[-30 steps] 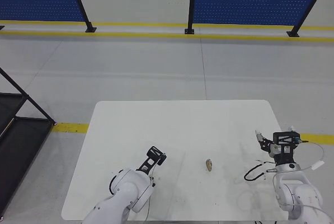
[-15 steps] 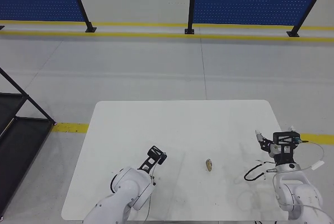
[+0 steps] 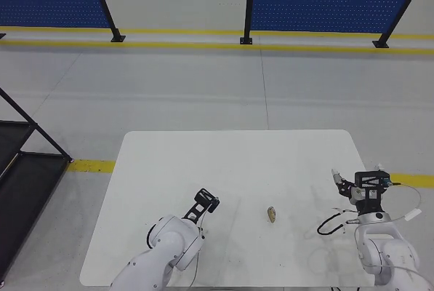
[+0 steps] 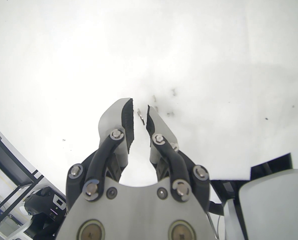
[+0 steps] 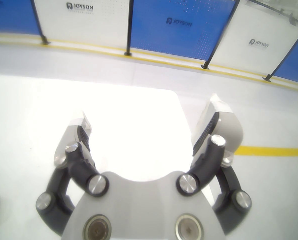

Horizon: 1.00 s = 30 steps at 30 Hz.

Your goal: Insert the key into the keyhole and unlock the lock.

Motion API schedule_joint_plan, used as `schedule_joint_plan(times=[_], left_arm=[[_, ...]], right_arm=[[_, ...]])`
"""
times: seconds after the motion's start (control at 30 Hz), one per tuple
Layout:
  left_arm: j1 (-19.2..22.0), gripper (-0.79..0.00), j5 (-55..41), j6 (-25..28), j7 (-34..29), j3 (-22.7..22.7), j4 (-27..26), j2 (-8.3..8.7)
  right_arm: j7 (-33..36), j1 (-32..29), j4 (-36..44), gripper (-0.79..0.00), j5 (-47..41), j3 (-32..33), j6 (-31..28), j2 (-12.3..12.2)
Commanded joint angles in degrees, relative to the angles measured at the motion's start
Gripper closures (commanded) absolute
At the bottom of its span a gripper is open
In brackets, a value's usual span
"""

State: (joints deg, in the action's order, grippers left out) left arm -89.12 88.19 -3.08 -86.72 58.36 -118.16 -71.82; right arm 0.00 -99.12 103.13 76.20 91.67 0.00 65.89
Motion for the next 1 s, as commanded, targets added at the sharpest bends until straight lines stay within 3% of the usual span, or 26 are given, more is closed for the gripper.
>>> schedule_joint_plan(times=[0.0,0.13,0.77,0.97], left_arm=[[0.01,-0.065,0.26,-0.13,-0.12,0.01,0.06,-0.04],[-0.22,-0.009,0.95,-0.06,-0.34,0.17,-0.33,-0.07],[-2.18,0.000,1.82,0.42,-0.32,1.81,-2.23,-0.14],[-3.13,0.000,1.10,0.91,3.59,2.62,-3.60,-0.10]], right_arm=[[0.00,0.00,0.00,-0.785,0.00,0.00,0.00,0.00],[0.00,0.00,0.00,-0.785,0.00,0.00,0.00,0.00],[0.00,0.00,0.00,-0.785,0.00,0.00,0.00,0.00],[0.00,0.00,0.00,-0.785,0.00,0.00,0.00,0.00]])
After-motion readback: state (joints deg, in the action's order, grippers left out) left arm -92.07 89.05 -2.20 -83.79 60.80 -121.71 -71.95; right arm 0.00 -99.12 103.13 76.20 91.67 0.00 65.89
